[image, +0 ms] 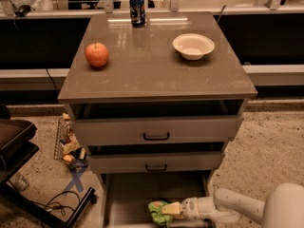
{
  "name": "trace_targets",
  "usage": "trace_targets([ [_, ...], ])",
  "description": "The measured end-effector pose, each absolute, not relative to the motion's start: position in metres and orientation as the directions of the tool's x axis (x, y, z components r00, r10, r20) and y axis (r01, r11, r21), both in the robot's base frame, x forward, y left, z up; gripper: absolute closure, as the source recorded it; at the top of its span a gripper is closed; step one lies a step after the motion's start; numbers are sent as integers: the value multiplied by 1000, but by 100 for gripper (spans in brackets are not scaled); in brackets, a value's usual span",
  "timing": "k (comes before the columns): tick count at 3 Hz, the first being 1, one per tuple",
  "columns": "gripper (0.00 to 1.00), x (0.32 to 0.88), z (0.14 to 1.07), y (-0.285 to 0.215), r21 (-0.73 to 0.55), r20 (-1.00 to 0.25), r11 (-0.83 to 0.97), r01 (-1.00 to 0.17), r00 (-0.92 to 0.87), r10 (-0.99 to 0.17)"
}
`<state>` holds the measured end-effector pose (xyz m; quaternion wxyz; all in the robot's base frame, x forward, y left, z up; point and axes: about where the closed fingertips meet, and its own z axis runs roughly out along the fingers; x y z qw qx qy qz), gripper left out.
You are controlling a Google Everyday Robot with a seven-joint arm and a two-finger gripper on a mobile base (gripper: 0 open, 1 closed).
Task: Place green rice chip bag into bottom drawer
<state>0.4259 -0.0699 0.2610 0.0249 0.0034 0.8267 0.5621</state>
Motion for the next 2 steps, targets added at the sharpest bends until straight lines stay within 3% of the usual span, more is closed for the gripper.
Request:
trace_targets([
  [2,36,424,261,-66,931,-34,364,-22,-999,28],
])
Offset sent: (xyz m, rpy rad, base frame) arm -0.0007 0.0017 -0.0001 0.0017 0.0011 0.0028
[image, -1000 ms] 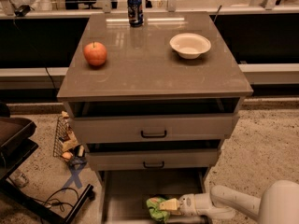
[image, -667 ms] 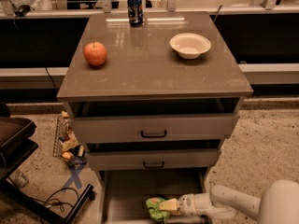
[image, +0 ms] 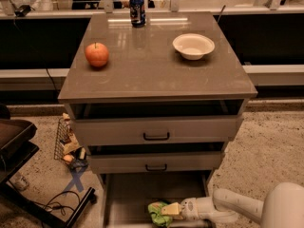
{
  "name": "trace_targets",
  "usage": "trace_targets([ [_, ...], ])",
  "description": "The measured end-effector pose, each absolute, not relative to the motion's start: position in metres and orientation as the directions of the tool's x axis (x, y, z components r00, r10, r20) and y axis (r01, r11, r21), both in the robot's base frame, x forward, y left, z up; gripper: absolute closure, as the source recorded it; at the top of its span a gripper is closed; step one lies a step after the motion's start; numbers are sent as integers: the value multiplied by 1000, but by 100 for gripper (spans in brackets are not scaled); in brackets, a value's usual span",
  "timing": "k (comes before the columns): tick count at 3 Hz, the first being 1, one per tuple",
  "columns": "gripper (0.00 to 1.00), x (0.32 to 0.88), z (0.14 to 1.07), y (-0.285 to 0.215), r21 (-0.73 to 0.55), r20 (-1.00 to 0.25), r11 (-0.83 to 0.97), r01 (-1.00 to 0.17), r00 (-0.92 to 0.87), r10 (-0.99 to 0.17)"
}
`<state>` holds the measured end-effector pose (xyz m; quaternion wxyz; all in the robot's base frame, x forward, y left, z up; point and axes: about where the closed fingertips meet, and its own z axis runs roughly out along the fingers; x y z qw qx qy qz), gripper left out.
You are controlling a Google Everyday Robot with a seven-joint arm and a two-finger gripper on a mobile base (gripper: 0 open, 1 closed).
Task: Place green rice chip bag into bottom drawer
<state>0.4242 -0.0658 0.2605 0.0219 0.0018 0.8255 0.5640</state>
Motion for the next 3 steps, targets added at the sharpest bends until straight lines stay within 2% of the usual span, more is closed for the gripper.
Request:
trace_targets([
  [1,13,423,260,-64,932,-32,361,-21,-999,25],
  [2,0,423,260,-62,933,-31,359,-21,-999,22],
  [3,0,423,260,-62,933,-31,359,-21,-999,22],
])
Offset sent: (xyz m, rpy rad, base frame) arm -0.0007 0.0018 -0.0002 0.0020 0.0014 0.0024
